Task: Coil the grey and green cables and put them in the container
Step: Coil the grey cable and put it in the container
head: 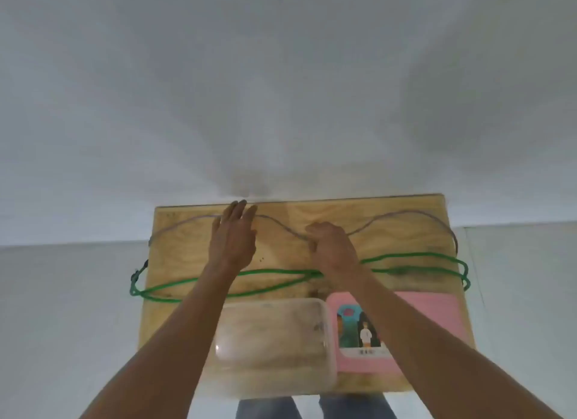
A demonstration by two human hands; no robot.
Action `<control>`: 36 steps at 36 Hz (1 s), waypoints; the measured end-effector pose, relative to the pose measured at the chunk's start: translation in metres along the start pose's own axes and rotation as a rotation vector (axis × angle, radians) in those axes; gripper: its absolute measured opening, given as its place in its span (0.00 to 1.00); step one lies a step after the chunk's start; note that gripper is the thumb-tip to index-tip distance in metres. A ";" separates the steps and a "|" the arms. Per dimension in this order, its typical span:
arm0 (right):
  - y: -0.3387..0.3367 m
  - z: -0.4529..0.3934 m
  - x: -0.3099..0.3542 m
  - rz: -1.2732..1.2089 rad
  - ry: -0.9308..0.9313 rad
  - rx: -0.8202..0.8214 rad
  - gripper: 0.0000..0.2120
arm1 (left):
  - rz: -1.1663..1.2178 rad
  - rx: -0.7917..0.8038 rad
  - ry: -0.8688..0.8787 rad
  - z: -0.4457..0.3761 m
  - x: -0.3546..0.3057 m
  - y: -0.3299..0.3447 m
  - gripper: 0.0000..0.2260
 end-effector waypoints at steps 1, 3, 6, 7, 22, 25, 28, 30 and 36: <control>0.004 -0.005 -0.001 -0.011 -0.006 0.003 0.15 | -0.069 0.023 0.004 -0.005 -0.001 0.006 0.25; 0.008 -0.009 -0.001 -0.031 0.004 0.017 0.14 | -0.120 0.033 -0.006 -0.013 0.001 0.013 0.25; 0.015 -0.013 0.003 -0.030 -0.020 0.005 0.14 | -0.119 0.045 -0.030 -0.019 0.004 0.021 0.19; 0.016 -0.014 0.004 -0.028 -0.032 -0.006 0.13 | -0.119 0.040 -0.040 -0.020 0.004 0.020 0.16; -0.047 0.013 0.114 -0.118 -0.208 -0.286 0.07 | 0.462 -0.326 0.200 0.047 0.005 -0.110 0.06; -0.086 0.034 0.157 -0.134 -0.323 -0.433 0.06 | 0.580 -0.379 0.215 0.066 0.013 -0.149 0.07; -0.118 0.051 0.189 -0.075 -0.397 -0.537 0.06 | 0.658 -0.405 0.257 0.085 0.022 -0.175 0.07; -0.136 0.063 0.197 -0.051 -0.430 -0.605 0.05 | 0.653 -0.387 0.295 0.093 0.026 -0.182 0.06; -0.157 0.089 0.190 -0.023 -0.437 -0.708 0.04 | 0.613 -0.302 0.372 0.094 0.021 -0.164 0.07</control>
Point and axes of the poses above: each hand's wrist, its own z-axis away from the middle knuckle, its own y-axis out of the palm, x = y × z, the point moved 8 cm from there along -z, towards the middle knuckle, and after that the axes turned 3 degrees about -y, right-handed, at the moved point
